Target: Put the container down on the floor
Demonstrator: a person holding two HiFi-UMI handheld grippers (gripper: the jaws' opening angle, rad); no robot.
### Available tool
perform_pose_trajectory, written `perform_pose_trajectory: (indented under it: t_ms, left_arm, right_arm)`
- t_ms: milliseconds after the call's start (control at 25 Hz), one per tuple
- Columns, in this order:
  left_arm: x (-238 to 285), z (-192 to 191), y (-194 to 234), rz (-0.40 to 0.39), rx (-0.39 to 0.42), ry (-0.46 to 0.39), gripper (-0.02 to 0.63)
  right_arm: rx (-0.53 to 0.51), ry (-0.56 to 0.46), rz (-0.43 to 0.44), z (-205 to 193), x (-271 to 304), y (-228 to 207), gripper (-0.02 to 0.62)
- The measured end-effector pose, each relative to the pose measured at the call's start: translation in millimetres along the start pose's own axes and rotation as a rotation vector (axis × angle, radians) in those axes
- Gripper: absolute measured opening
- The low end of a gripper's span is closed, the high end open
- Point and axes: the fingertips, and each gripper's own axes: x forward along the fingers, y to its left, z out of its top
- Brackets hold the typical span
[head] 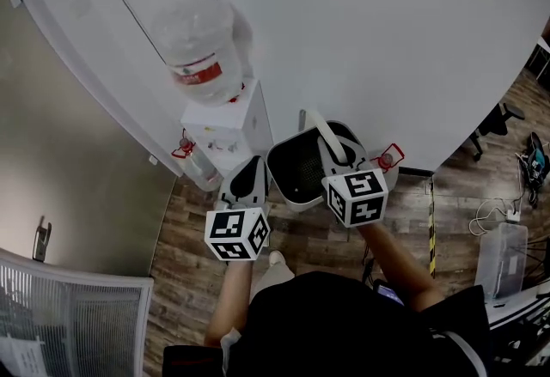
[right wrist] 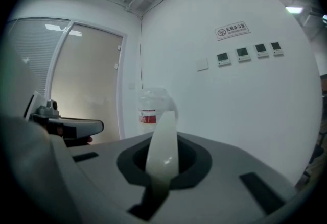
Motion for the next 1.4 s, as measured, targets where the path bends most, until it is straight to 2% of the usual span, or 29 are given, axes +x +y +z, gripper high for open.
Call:
perform_pose_trajectory:
  t_ms: [360, 680, 1160, 1400]
  left_arm:
    - [43, 16, 51, -0.054, -0.009, 0.016, 0.014]
    - [70, 22, 85, -0.123, -0.027, 0.028, 0.014]
    - [79, 19, 124, -0.204, -0.066, 0.043, 0.014]
    - [77, 9, 140, -0.223, -0.081, 0.057, 0.014]
  right_arm:
    - [0.009, 0.002, -0.044, 21, 60, 4, 0.029]
    - [0.008, 0.017, -0.117, 30, 95, 7, 0.029]
    - [0.013, 0.028, -0.204, 33, 123, 19, 0.029]
    - [0.022, 0.026, -0.22, 27, 133, 29, 0.029]
